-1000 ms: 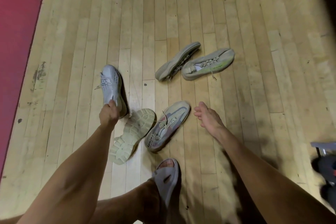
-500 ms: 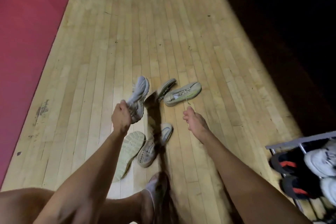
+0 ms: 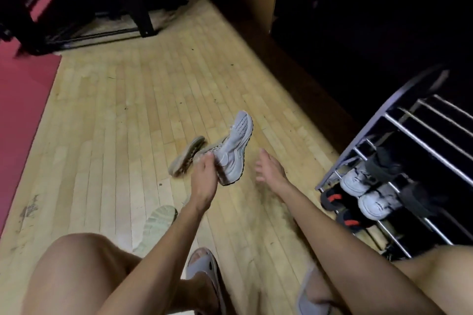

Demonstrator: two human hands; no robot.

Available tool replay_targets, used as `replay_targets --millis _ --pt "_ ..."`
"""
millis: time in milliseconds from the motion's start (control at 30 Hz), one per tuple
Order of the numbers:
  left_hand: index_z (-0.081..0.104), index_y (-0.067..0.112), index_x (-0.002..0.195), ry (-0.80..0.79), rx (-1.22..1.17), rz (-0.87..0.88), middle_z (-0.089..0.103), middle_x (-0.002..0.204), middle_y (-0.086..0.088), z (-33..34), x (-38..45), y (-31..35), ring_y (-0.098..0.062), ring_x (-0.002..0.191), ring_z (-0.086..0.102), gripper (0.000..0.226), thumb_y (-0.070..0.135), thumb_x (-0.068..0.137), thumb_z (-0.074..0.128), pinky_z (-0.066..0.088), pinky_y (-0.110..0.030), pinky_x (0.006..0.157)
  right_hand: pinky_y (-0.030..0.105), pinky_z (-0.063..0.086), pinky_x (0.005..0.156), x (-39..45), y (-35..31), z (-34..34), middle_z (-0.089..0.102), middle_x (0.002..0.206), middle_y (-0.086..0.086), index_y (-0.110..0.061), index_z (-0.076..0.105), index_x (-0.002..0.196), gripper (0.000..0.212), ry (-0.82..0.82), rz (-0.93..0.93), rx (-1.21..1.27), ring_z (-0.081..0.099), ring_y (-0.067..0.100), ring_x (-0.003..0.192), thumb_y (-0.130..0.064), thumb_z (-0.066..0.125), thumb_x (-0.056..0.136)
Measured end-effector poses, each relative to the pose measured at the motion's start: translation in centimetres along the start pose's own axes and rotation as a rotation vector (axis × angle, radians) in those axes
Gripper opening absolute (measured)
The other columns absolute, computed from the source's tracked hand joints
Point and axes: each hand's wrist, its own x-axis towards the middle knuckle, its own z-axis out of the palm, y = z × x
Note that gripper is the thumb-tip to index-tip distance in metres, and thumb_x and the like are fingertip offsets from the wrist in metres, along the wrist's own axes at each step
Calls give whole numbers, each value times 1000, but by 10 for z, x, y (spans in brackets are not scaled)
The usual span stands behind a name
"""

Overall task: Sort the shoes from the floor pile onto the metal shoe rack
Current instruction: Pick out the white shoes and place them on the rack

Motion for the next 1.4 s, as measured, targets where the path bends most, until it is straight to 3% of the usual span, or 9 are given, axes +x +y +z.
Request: replay_targets --millis 67,167,433,633,800,1033,1167,1267,1400 --pt "62 8 92 -56 -8 41 65 84 -12 16 -25 20 -23 79 58 65 64 86 29 51 -61 87 51 48 100 -21 -9 -28 52 135 29 1 45 136 59 17 -9 99 53 43 122 -46 42 100" --pt "61 5 88 -115 0 116 63 78 -4 38 -63 47 -16 74 54 62 59 84 31 52 -58 85 41 51 94 -44 -7 -68 54 135 11 -14 44 142 53 9 -18 238 55 29 122 -45 47 99" --pt "59 16 81 -374 131 428 66 79 3 91 -145 70 -14 79 60 52 59 91 32 47 -32 76 33 56 81 -91 15 -135 74 103 2 -19 64 108 26 132 -128 387 71 17 95 -40 58 94" --pt "57 6 82 -504 182 487 61 81 -13 122 -168 64 -10 71 50 57 57 91 33 42 -29 69 31 56 74 -106 50 -174 74 106 8 -11 63 119 36 219 -46 495 71 23 94 -36 58 94" --pt "52 6 79 -639 211 538 51 71 -5 149 -192 48 -6 67 43 53 54 92 35 38 -23 64 25 51 58 -121 84 -203 71 89 6 -12 63 99 11 339 24 597 68 18 73 -20 55 95" --pt "59 18 90 -826 290 594 64 81 0 193 -217 35 -16 78 58 42 50 97 34 47 -37 76 25 53 55 -139 128 -247 70 94 16 2 63 110 29 476 98 658 68 23 73 -18 56 91" --pt "57 36 110 -874 254 523 69 86 8 218 -227 45 -4 82 63 19 34 103 40 45 -20 75 28 54 64 -141 139 -275 69 97 16 1 64 109 30 558 110 694 67 24 81 -21 54 89" --pt "54 29 116 -820 190 308 71 83 4 242 -233 41 -8 81 66 22 37 103 39 50 -31 77 32 49 70 -143 150 -294 68 93 13 -4 64 103 29 602 125 698 63 25 82 -26 57 84" --pt "58 21 95 -741 139 102 69 85 -4 274 -240 34 -25 87 67 34 48 97 36 50 -44 80 29 35 57 -143 163 -319 51 68 4 -13 54 81 12 667 138 707 45 16 60 -25 56 85"
